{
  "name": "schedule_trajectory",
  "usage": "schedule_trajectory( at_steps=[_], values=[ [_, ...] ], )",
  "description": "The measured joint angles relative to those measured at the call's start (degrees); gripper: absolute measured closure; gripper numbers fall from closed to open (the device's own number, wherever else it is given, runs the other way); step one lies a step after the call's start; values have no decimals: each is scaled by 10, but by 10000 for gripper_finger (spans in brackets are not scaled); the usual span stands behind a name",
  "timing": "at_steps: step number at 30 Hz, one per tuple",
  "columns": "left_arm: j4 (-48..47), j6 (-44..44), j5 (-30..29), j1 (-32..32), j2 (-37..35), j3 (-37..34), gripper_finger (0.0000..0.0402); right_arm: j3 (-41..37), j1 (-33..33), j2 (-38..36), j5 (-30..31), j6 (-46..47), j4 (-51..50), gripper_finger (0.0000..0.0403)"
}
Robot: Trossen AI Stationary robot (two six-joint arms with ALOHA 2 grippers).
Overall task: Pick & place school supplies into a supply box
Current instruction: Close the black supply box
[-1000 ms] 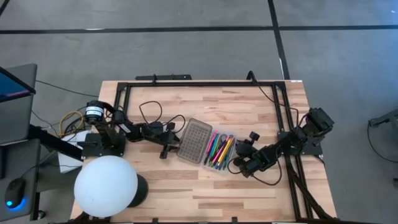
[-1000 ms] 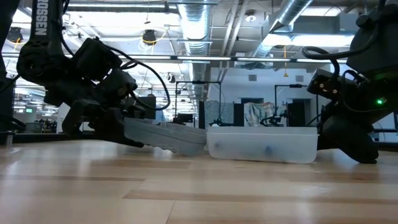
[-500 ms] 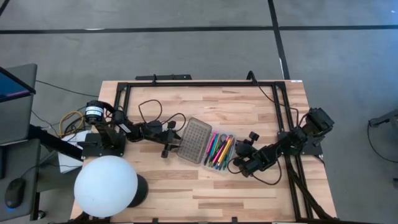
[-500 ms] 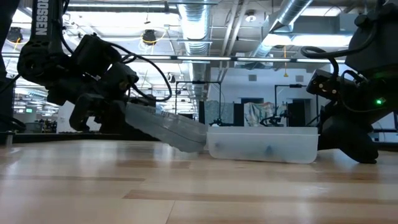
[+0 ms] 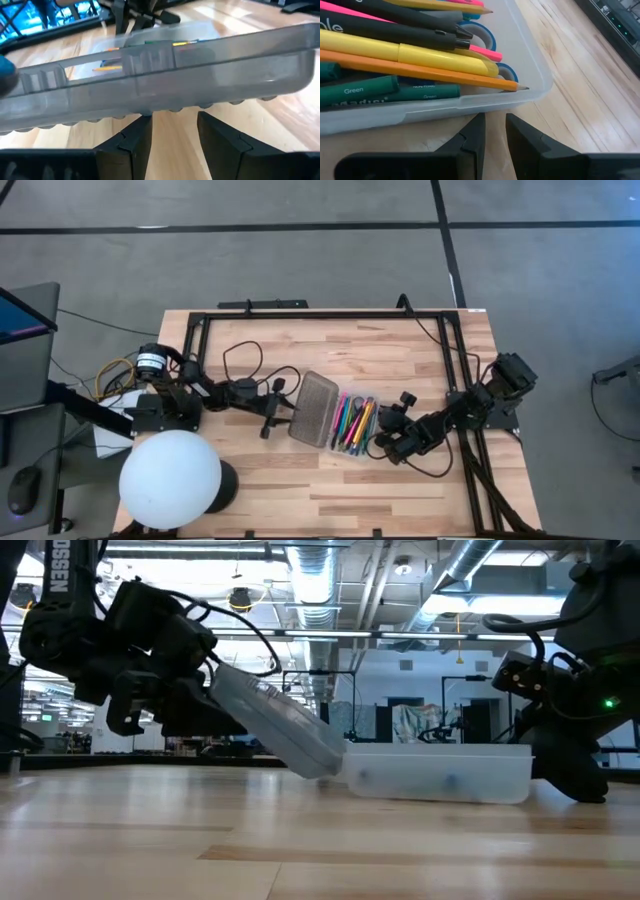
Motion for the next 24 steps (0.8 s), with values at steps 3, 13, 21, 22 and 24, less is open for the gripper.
schedule_trajectory(
  at_steps=[3, 13, 21, 22, 24],
  values=[
    [16, 0, 0, -5, 0, 0, 249, 0, -8, 0, -4, -2, 1, 332],
    [30, 12, 4, -30, -1, 22, 249, -1, -18, 0, -6, -92, 73, 332],
    [10, 22, 2, -46, -1, 37, 249, -1, -52, 2, -30, -111, 99, 332],
    [10, 22, 2, -46, -1, 37, 249, -1, -57, 2, -33, -122, 110, 332],
    [10, 23, 1, -45, -1, 37, 249, -1, -65, 3, -38, -143, 132, 332]
  ],
)
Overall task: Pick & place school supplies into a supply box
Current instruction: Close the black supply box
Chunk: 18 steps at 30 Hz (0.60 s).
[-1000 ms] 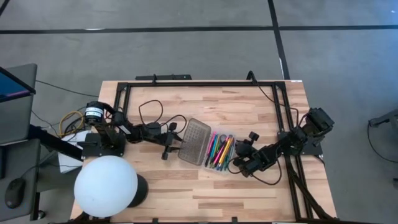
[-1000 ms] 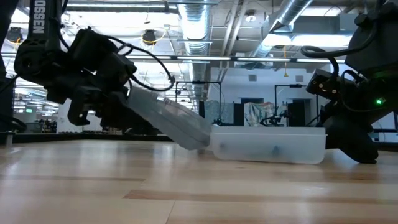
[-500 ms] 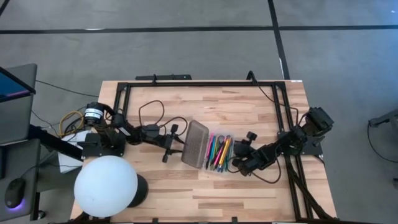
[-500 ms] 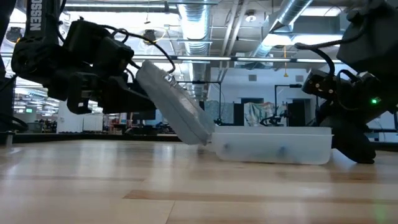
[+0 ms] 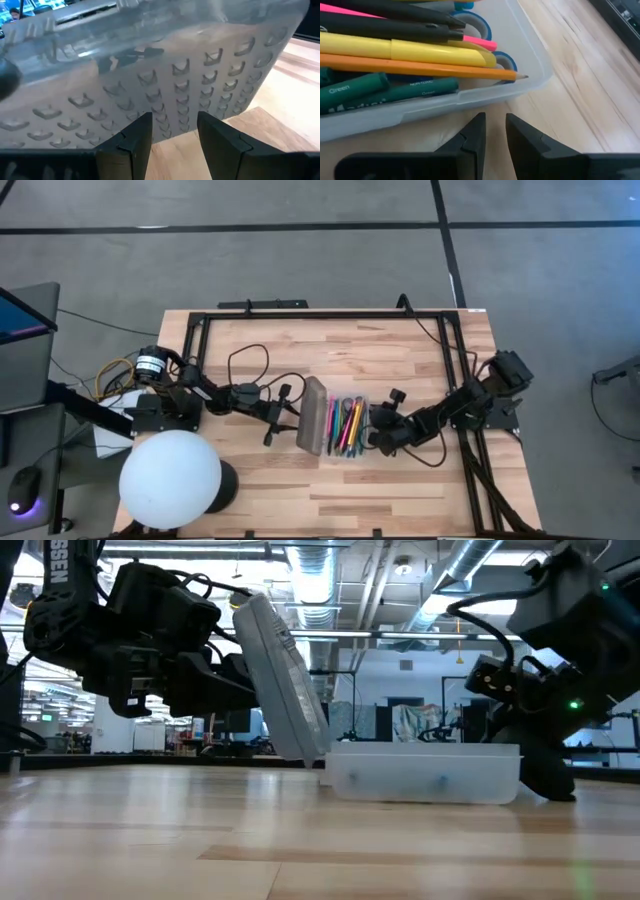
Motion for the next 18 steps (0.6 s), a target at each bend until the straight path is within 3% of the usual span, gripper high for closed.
schedule_trajectory(
  at_steps=[5, 18],
  values=[
    [3, 0, -1, 0, 0, 1, 249, 0, -16, 2, -6, -46, 45, 332],
    [8, 1, 0, -7, 0, 1, 249, 0, -66, 3, -4, -60, 83, 332]
  ],
)
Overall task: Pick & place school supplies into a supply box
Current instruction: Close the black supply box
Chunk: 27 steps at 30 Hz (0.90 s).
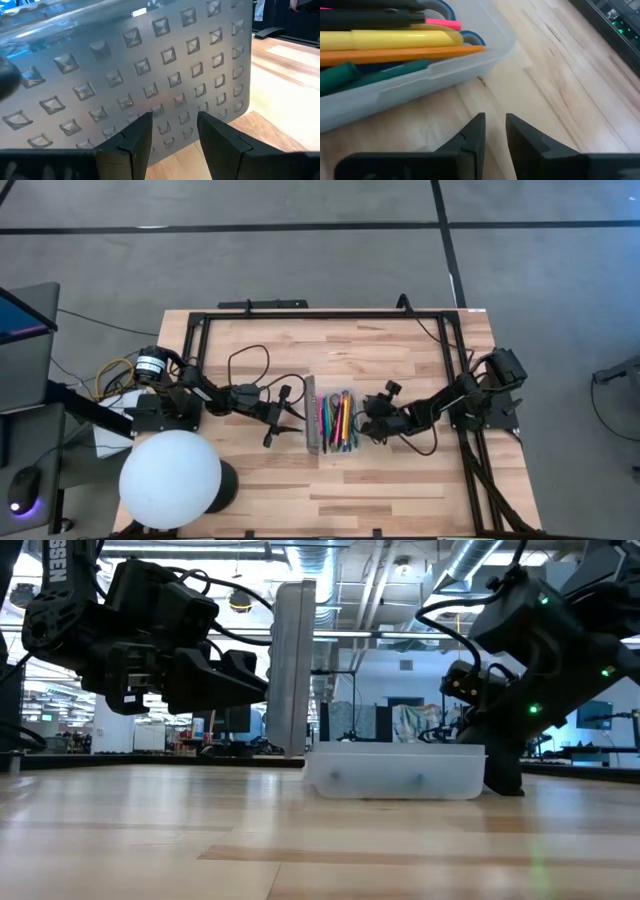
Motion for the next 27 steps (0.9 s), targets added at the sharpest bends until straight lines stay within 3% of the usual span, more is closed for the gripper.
schedule_trajectory(
  at_steps=[17, 27],
  values=[
    [-10, 7, -4, 0, 0, 33, 249, 0, -6, -1, -16, -17, 29, 332],
    [-98, 7, -15, 0, 0, 78, 249, 0, -6, -1, -16, -21, 34, 332]
  ],
)
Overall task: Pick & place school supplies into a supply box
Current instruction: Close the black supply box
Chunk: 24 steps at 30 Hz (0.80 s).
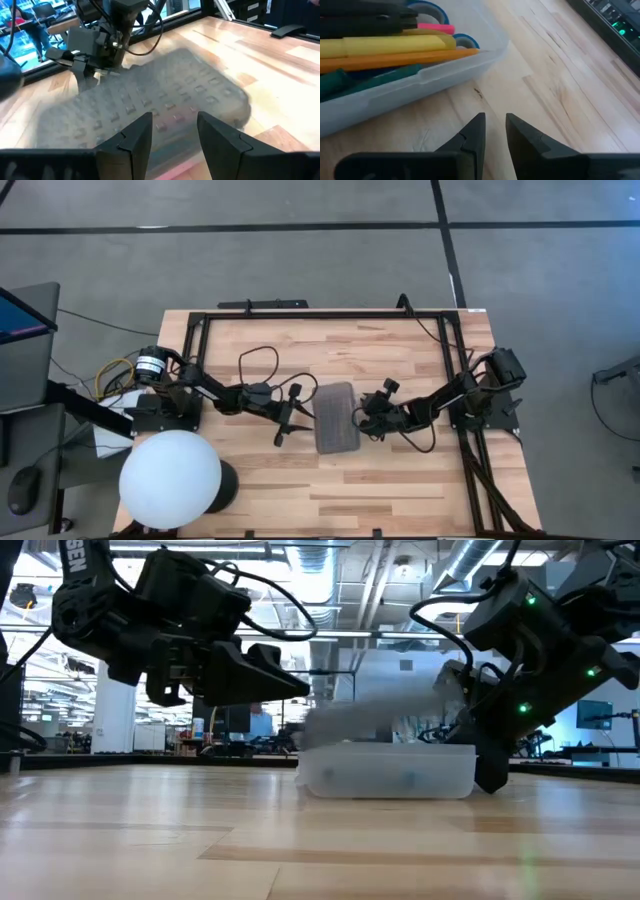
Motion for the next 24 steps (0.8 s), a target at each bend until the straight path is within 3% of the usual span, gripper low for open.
schedule_trajectory(
  at_steps=[5, 13, 24],
  values=[
    [-2, 0, -6, 0, 0, -7, 249, 0, 0, 0, -2, 0, -1, 332],
    [-70, -17, -63, 0, 0, -7, 249, 1, 12, -1, -34, 4, -13, 332],
    [-104, -68, -67, 0, 0, -7, 249, 3, 54, -4, -59, 12, -37, 332]
  ],
)
